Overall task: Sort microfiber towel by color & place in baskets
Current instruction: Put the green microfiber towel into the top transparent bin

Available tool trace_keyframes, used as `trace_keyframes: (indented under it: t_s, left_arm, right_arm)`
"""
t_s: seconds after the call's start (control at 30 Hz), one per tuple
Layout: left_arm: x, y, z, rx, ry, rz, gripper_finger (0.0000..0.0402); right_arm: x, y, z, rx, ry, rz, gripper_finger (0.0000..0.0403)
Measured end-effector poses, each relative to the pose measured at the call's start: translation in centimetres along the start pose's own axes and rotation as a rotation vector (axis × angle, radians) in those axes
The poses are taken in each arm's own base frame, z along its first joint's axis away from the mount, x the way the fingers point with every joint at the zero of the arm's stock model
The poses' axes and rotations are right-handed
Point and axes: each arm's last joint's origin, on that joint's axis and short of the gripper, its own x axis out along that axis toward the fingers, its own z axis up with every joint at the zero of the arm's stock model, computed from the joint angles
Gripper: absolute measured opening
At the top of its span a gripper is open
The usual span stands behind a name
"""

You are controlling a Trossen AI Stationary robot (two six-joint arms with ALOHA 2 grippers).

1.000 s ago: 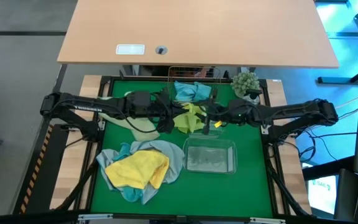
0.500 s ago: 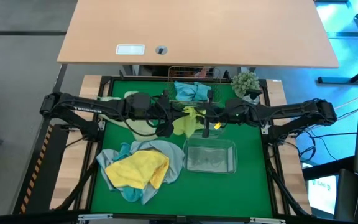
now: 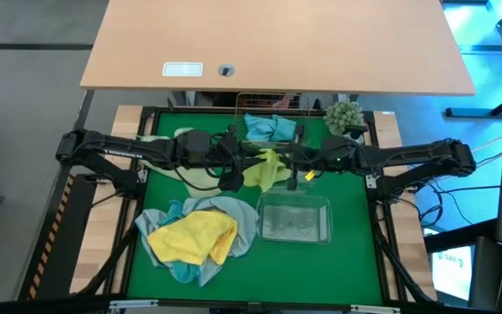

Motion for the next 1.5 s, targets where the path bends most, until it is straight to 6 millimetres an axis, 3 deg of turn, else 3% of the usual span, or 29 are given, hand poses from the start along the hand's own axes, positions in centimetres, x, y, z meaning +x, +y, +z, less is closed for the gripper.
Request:
trace_keyframes:
  t_s: [0.27, 0.5, 0.63, 0.8, 1.07, 1.3, 1.5]
  left_arm:
    - [0.0, 0.3, -0.1, 0.002, 0.002, 0.113, 0.0120]
    - [0.0, 0.5, -0.1, 0.056, 0.006, 0.154, 0.0125]
    - [0.0, 0.5, -0.1, 0.075, 0.007, 0.154, 0.0125]
    - [0.0, 0.4, -0.1, 0.077, 0.012, 0.151, 0.0125]
    - [-0.4, -0.6, -1.0, 0.104, 0.102, 0.111, 0.0125]
    - [-1.0, -2.4, -2.3, 0.078, 0.223, 0.051, 0.0125]
    - [-1.9, -4.1, -3.7, 0.040, 0.357, -0.003, 0.0125]
  right_arm:
    - [-3.4, -1.4, 1.3, 0.003, 0.003, -0.083, 0.0004]
    - [-7.2, -2.6, 2.1, 0.007, 0.019, -0.129, 0.0003]
    - [-8.2, -2.7, 1.9, 0.060, 0.048, -0.117, 0.0003]
    - [-7.4, -2.0, 0.2, 0.070, 0.172, -0.079, 0.0002]
    - [-5.2, 0.0, -5.0, 0.059, 0.364, -0.045, 0.0001]
    - [-3.5, -0.4, -9.1, 0.068, 0.513, -0.088, 0.0001]
    - [-2.0, -0.1, -11.6, 0.103, 0.581, 0.030, 0.0009]
